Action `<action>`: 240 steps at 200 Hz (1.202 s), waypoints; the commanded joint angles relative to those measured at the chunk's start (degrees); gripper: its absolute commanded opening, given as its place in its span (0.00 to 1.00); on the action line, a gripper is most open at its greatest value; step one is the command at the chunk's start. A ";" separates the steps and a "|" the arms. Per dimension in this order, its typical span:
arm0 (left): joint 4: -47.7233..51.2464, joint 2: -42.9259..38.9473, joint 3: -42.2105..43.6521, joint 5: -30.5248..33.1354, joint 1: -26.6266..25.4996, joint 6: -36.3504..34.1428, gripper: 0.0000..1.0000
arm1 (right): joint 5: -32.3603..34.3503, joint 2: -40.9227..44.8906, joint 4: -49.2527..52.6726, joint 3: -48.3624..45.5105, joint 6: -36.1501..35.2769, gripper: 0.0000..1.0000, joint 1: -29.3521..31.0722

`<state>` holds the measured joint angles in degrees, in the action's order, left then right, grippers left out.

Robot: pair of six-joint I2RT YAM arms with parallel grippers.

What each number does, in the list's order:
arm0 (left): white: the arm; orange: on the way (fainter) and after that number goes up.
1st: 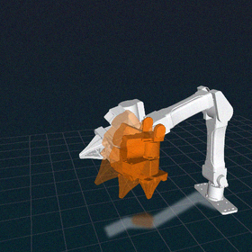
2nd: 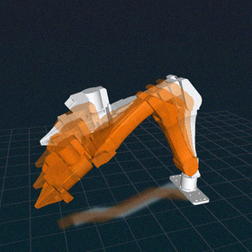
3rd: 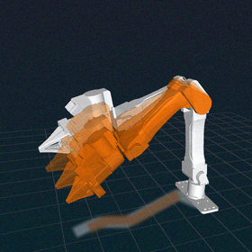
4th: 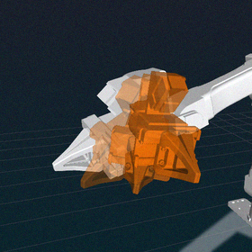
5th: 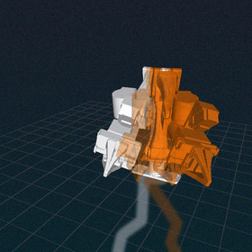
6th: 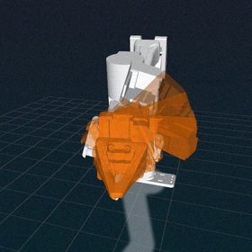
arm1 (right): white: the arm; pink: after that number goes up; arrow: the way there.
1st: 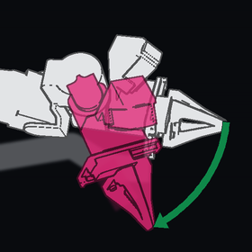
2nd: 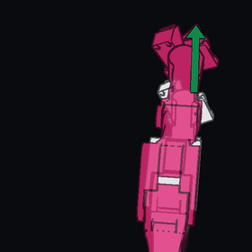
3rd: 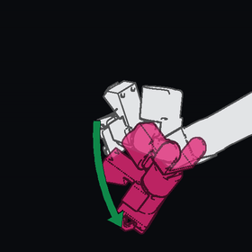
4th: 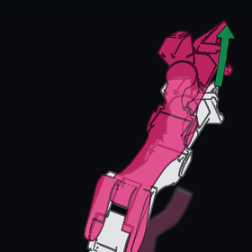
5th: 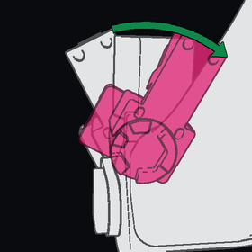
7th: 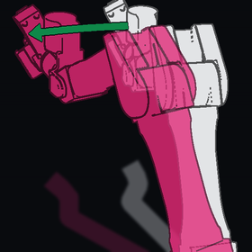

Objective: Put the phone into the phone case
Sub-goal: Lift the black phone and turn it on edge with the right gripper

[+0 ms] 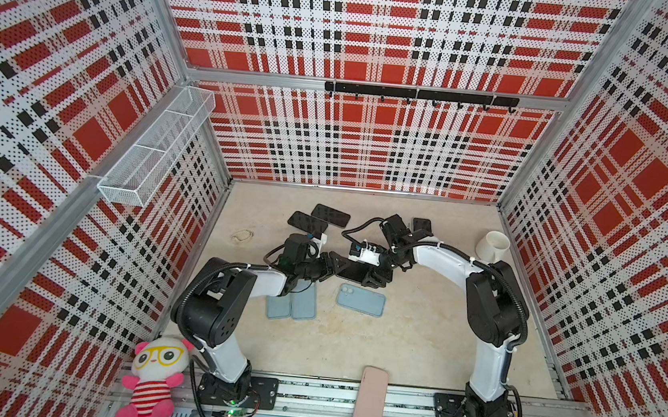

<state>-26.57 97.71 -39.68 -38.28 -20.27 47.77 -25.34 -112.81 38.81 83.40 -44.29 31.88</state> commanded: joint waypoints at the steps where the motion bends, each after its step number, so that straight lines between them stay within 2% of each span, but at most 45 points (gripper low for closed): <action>1: -2.61 0.65 -1.36 -1.62 -0.29 1.07 0.40 | -2.17 1.44 -1.80 1.17 -1.85 0.51 0.31; 12: -2.82 0.47 -1.21 -1.45 -0.21 1.39 0.28 | -1.97 1.48 -1.76 1.07 -1.94 0.51 0.29; 29: -3.92 0.50 -0.77 -1.09 -0.36 1.92 0.15 | -1.90 2.30 -2.17 0.52 -1.94 0.52 0.33; 49: -5.65 1.03 -1.03 -1.26 -0.93 2.94 0.08 | -2.73 4.18 -3.14 -0.62 -1.40 0.55 0.30; 63: -5.94 1.16 -1.89 -1.02 -1.55 2.70 0.08 | -3.02 5.40 -3.31 -1.25 -0.91 0.63 0.20; 86: -6.53 1.24 -2.85 -0.04 -2.53 2.33 0.08 | -1.80 8.24 -3.52 -2.96 1.07 0.99 -0.37; 97: -7.26 1.09 -3.09 0.58 -2.90 2.40 0.08 | -0.74 10.31 -4.41 -4.32 3.27 1.00 -1.63; 127: -14.22 0.80 -2.15 4.25 -4.83 5.05 0.05 | 9.79 20.47 -19.16 -16.49 21.56 1.00 -6.16; 153: -29.95 4.11 -0.77 3.07 -6.45 14.66 0.01 | 11.75 25.90 -16.48 -19.96 40.15 1.00 -8.40; 174: -38.38 6.21 -0.25 0.37 -6.59 20.44 0.00 | 8.08 30.86 -16.85 -25.82 54.10 1.00 -11.63; 187: -38.16 6.46 -0.40 -0.53 -6.95 19.85 0.00 | 1.17 34.53 -21.20 -31.54 62.49 1.00 -15.84; 205: -38.00 6.95 -0.40 -2.47 -7.25 19.94 0.00 | -10.06 40.50 -32.45 -41.28 71.96 0.98 -20.85; 215: -37.52 6.97 -0.18 -3.10 -7.41 19.85 0.00 | -14.69 43.28 -37.31 -44.95 75.42 0.95 -22.68; 223: -35.86 6.69 -0.29 -3.48 -7.62 18.94 0.00 | -15.53 45.20 -38.74 -46.88 78.23 0.92 -23.24; 240: -28.73 5.04 -0.42 -2.92 -7.77 14.43 0.00 | -17.19 47.37 -36.45 -48.39 76.99 0.90 -23.54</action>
<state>-57.69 104.62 -40.10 -39.29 -27.33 65.93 -33.01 -69.19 9.32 36.86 24.18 8.60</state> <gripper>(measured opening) 0.114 0.916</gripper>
